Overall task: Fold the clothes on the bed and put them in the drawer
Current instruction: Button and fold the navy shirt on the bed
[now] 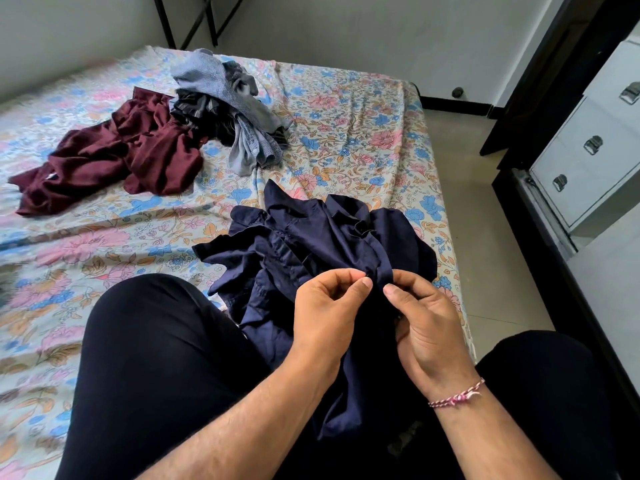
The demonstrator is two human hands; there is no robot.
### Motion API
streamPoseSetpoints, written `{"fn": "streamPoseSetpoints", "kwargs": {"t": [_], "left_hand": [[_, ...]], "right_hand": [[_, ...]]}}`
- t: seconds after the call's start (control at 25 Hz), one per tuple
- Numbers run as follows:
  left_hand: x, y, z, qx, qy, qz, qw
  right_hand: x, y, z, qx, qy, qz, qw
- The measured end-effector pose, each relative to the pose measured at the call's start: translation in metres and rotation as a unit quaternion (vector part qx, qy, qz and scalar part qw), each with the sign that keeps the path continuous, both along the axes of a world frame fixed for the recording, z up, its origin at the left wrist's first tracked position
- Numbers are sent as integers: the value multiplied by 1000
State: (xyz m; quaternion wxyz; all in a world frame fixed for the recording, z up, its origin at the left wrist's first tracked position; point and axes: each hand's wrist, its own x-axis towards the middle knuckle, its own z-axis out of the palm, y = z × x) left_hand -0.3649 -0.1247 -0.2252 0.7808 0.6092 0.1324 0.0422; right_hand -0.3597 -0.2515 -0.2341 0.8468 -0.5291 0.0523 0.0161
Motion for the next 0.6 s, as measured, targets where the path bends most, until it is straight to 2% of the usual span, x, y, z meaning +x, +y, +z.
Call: {"fn": "streamPoseSetpoints", "kwargs": {"t": [0.16, 0.28, 0.4, 0.6], "left_hand": [[4, 0, -3, 97, -16, 47, 994], [3, -2, -2, 47, -10, 31, 998], [4, -2, -5, -20, -11, 4, 1000], [4, -2, -4, -11, -8, 1, 1000]], "right_hand": [[5, 3, -3, -22, -20, -29, 999], [7, 9, -10, -72, -44, -26, 996], [8, 10, -14, -78, -49, -40, 995], [9, 10, -21, -70, -40, -35, 996]]}}
